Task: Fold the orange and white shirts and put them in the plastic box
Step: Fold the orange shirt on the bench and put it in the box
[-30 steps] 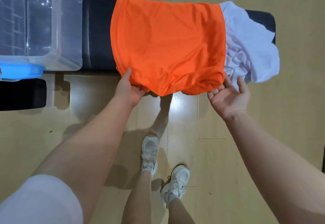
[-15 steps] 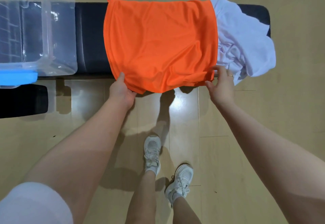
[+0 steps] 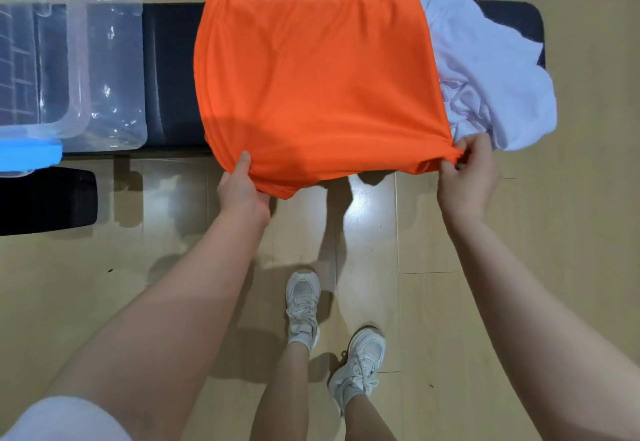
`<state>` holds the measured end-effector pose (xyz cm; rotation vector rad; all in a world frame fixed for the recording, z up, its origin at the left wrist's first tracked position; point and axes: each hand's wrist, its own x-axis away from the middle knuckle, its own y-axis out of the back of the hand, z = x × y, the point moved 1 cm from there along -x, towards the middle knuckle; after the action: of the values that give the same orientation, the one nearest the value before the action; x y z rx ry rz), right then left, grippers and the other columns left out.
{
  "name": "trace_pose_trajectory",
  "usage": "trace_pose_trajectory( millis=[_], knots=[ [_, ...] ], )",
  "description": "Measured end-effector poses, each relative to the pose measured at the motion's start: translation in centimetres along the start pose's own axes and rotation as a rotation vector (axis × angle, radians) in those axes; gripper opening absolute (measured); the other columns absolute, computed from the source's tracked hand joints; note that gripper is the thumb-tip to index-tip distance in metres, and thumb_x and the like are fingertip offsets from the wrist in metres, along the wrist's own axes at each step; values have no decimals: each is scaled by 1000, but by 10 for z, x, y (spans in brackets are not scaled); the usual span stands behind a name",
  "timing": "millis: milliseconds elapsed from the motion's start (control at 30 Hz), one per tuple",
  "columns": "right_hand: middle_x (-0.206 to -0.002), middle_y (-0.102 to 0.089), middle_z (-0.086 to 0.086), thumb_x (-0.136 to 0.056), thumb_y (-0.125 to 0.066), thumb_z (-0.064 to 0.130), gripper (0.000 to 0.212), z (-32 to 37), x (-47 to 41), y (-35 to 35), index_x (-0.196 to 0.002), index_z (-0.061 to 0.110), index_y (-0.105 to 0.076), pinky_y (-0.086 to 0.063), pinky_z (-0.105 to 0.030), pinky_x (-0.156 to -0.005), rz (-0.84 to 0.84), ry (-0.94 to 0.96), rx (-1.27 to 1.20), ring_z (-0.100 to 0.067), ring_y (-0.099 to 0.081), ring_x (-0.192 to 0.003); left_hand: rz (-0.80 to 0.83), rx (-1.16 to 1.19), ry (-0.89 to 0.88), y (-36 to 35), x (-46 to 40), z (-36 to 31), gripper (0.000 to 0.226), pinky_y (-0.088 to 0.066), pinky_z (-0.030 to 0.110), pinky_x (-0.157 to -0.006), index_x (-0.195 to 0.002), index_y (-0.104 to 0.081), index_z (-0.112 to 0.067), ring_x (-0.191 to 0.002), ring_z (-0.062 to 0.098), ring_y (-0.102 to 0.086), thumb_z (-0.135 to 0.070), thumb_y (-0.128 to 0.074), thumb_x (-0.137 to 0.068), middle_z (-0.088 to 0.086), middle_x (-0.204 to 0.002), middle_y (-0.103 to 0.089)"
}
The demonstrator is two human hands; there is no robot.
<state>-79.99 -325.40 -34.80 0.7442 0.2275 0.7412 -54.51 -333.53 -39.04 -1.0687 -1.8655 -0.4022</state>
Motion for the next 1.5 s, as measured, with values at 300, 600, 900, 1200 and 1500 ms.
trace_pose_trajectory(
  millis=[300,600,900,1200,1500],
  knots=[
    [-71,-57,-10,-89,-51,17,22,-33,24,-1,-70,19,-40,-51,-37,-63,327,-486,-104,-28,-66,-64,-88,-84,141,-2,0,-6,30,-48,53,-94,-120,-54,-16,-108,26,-61,-25,-59,-91,8,-121,-62],
    [-144,-34,-22,-82,-39,-4,61,-33,36,-8,-142,2,-27,-29,-41,-109,524,-357,414,-36,-36,-131,-335,-602,-225,12,7,-7,61,-36,38,-108,-141,-26,-11,-125,24,-45,-12,-55,-88,14,-146,-35],
    [-157,-21,-6,-88,-29,40,65,30,31,-96,-148,18,-22,-18,-44,-115,610,711,650,-28,-22,-144,434,-1993,-1227,-41,-7,6,64,-8,44,-117,-148,-21,-19,-146,29,-8,-31,-48,-91,8,-158,-8],
    [-135,-47,-20,-90,-42,21,42,-41,20,-46,-127,2,-48,-35,-45,-102,308,295,430,-39,-44,-123,86,-1648,-1002,28,-15,8,75,2,41,-117,-149,-7,-8,-145,32,1,-21,-52,-90,17,-157,2],
    [-139,-38,-11,-92,-53,18,49,-46,-1,-64,-135,3,-34,-29,-32,-107,256,-265,8,-26,-36,-128,17,-357,-203,5,-26,21,56,-26,30,-109,-135,-38,-17,-125,11,-40,-39,-59,-88,-3,-140,-45]
  ],
)
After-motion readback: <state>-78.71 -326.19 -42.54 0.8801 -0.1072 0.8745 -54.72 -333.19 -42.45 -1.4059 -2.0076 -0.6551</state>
